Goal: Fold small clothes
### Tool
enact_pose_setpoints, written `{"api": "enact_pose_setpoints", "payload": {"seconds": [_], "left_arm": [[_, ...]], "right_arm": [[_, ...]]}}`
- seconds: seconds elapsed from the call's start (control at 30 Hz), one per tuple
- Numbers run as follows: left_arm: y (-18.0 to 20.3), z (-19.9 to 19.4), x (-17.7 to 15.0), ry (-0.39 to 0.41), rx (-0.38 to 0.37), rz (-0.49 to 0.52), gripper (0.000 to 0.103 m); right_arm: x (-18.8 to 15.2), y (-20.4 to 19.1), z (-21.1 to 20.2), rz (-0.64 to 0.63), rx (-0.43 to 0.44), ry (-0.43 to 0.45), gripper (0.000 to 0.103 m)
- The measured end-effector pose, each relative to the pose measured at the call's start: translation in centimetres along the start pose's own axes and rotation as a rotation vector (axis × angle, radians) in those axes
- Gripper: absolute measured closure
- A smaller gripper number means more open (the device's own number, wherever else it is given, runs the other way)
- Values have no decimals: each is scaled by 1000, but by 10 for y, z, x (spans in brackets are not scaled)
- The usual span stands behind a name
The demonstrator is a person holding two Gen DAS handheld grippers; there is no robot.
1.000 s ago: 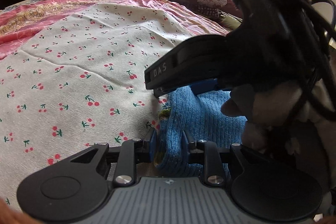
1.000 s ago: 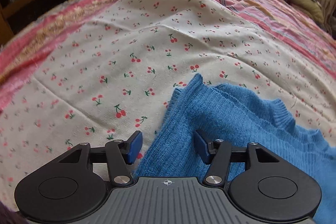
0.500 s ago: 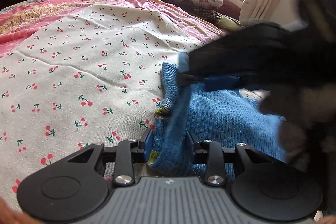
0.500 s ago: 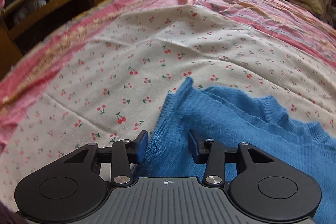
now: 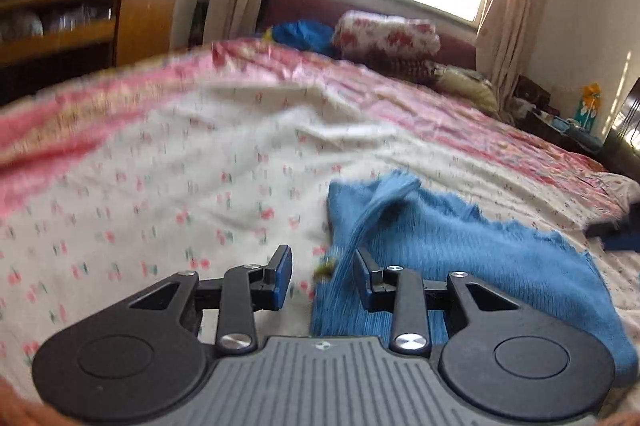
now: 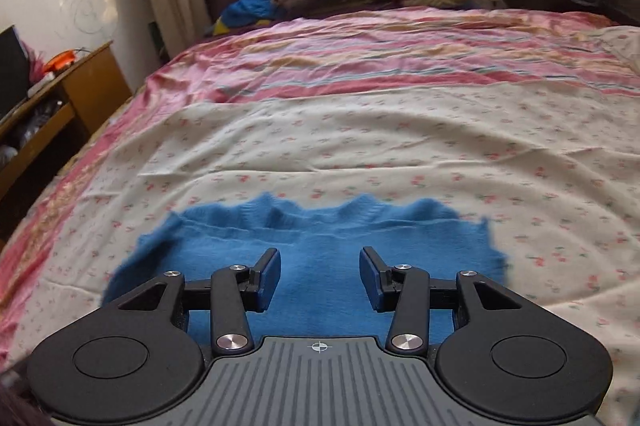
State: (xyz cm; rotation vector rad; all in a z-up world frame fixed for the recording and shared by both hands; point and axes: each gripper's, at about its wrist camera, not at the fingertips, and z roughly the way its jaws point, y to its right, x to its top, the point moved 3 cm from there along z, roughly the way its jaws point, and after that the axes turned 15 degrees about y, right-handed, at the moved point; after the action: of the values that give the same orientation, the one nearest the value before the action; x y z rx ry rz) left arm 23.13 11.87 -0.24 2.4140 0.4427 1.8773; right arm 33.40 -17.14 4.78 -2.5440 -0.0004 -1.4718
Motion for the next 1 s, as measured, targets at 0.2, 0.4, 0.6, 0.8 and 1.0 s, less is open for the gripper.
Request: {"api": "enact_pose_setpoints", "payload": {"seconds": [0.2, 0.4, 0.6, 0.8, 1.0], "left_arm": [[41, 23, 8, 22, -86, 110, 63], [34, 64, -10, -87, 3, 117, 63], [30, 31, -3, -25, -5, 136, 63], [105, -26, -28, 3, -293, 346, 63], [182, -53, -77, 11, -510, 562, 62]], "right_arm": [[-29, 65, -8, 90, -91, -34, 57], [-48, 95, -4, 209, -47, -64, 54], [-61, 121, 1, 379, 57, -22, 49], [-60, 132, 20, 476, 183, -29, 49], [-63, 148, 14, 542, 279, -74, 50]]}}
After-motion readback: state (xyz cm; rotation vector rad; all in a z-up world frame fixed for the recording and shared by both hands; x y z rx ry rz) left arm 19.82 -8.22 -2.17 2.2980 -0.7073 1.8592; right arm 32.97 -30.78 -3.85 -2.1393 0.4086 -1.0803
